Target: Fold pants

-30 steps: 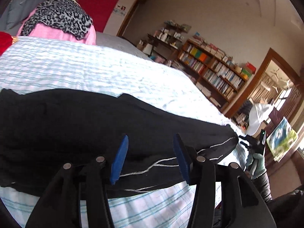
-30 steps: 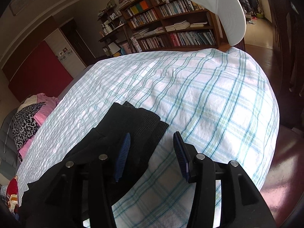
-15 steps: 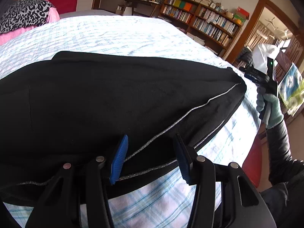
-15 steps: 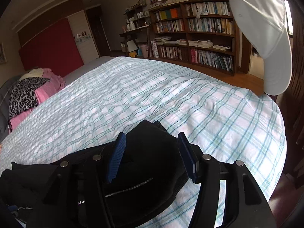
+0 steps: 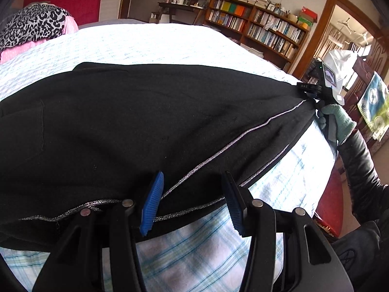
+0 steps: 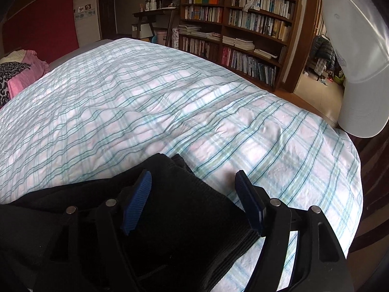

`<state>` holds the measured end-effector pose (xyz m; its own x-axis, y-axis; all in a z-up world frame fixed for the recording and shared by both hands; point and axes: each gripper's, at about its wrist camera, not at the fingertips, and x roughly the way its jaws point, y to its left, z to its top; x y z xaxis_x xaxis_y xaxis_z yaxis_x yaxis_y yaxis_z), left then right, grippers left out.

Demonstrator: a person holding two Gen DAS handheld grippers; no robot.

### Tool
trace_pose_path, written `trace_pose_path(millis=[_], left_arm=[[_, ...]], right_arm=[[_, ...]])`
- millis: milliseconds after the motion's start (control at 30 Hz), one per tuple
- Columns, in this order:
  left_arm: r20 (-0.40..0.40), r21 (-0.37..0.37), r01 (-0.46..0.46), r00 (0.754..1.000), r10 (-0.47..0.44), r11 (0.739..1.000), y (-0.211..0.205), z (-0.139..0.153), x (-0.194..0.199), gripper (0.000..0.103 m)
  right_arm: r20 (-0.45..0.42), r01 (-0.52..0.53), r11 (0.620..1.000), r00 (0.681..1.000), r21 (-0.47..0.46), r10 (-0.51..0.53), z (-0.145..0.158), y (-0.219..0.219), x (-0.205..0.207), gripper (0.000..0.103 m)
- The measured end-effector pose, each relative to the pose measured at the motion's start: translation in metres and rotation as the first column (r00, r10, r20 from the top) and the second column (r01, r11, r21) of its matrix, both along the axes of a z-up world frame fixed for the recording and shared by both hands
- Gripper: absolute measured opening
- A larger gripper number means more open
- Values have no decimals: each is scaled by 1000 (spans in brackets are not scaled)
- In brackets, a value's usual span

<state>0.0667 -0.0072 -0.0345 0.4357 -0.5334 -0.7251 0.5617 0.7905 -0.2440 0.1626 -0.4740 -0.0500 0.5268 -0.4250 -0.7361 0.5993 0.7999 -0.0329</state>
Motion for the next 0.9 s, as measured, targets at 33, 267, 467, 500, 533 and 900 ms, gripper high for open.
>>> trace_pose_path(millis=[33, 267, 467, 500, 533, 900], left_arm=[[2, -4, -3, 1000, 3, 1000, 2, 0, -2, 50], [8, -63, -30, 1000, 30, 998, 17, 8, -4, 60], [36, -126, -96, 994, 101, 987, 52, 24, -8, 65], [38, -134, -116, 992, 122, 984, 60, 26, -8, 65], [42, -143, -137, 989, 144, 980, 70, 28, -8, 65], [71, -185, -275, 954, 292, 943, 133, 38, -13, 66]], right_arm=[[0, 2, 1000, 1000, -3, -2, 0, 1, 0, 71], [86, -16, 999, 996, 36, 12, 13, 2, -22, 72], [214, 13, 994, 976, 105, -36, 32, -1, -83, 73], [219, 14, 993, 975, 121, -41, 31, -1, -90, 73], [220, 15, 989, 974, 146, -47, 28, -1, -98, 73], [288, -17, 923, 952, 385, -103, 4, -3, -106, 73]])
